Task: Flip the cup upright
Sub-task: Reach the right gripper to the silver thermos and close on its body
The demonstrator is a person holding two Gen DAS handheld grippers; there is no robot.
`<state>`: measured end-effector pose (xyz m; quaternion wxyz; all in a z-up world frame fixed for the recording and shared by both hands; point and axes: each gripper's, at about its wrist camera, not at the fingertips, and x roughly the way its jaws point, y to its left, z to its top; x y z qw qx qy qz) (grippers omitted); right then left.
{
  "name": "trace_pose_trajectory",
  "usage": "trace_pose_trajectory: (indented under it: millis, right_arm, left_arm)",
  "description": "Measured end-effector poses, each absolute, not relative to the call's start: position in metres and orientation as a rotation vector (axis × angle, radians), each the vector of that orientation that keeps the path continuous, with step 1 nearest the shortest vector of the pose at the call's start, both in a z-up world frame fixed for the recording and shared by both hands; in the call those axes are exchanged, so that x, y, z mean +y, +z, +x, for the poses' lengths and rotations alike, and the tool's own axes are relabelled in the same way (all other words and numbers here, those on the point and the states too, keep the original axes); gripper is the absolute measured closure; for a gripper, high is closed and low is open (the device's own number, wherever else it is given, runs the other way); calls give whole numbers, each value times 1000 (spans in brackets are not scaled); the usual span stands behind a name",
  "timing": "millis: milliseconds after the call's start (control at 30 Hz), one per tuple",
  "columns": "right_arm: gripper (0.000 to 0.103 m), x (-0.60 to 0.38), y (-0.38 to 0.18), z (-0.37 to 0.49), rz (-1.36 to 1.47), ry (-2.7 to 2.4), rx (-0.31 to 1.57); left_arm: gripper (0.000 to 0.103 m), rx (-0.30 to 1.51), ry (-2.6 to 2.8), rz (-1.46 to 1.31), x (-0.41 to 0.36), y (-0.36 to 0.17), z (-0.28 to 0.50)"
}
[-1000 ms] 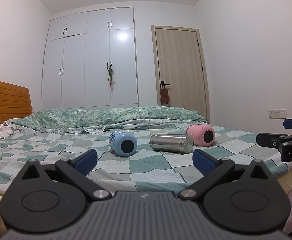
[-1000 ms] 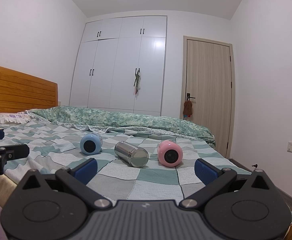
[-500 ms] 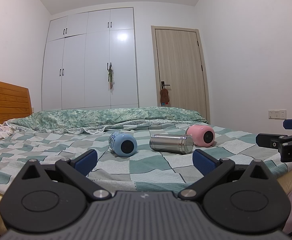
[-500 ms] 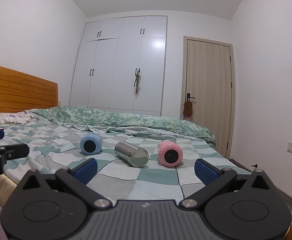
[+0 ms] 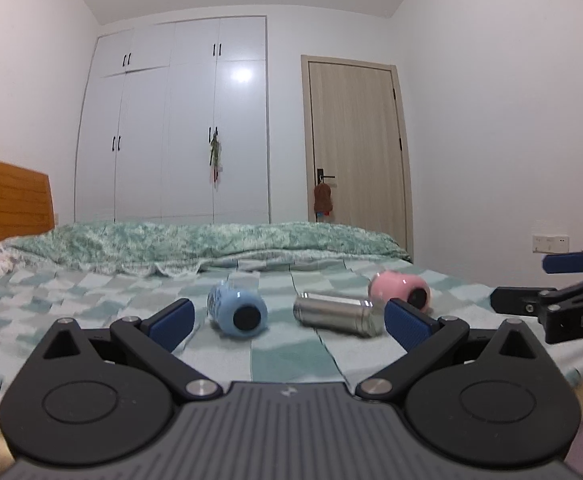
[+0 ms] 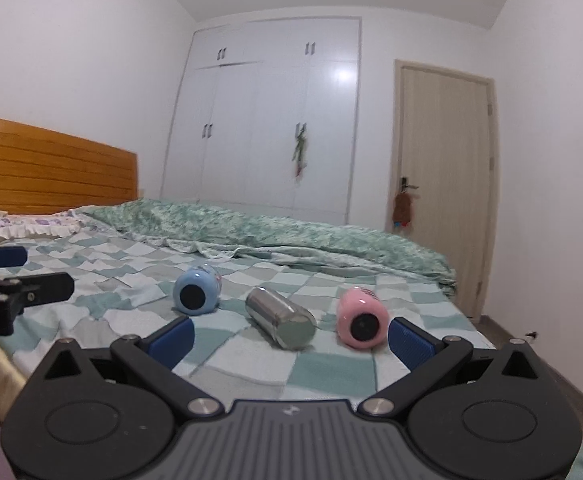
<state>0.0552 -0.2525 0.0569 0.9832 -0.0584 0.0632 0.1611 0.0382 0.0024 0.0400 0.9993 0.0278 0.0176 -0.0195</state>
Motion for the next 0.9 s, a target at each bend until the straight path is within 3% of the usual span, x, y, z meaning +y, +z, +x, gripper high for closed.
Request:
trace_pose_trajectory:
  millis: [300,767,867,900]
  right_arm:
    - [0,-204,89,169,-291,443,289]
    - [2,-116,52,372,-500,471,654]
    - [16,-108,35,393,-491,468,734]
    - [34,-108,30,399,-480,468,768]
  left_arm:
    - [0,78,-56,83,9,58,127]
    - [0,267,-59,105,40,40,257]
    - [0,310,-67,100,44,31,267]
    - [0,325,-65,95,46,28,269]
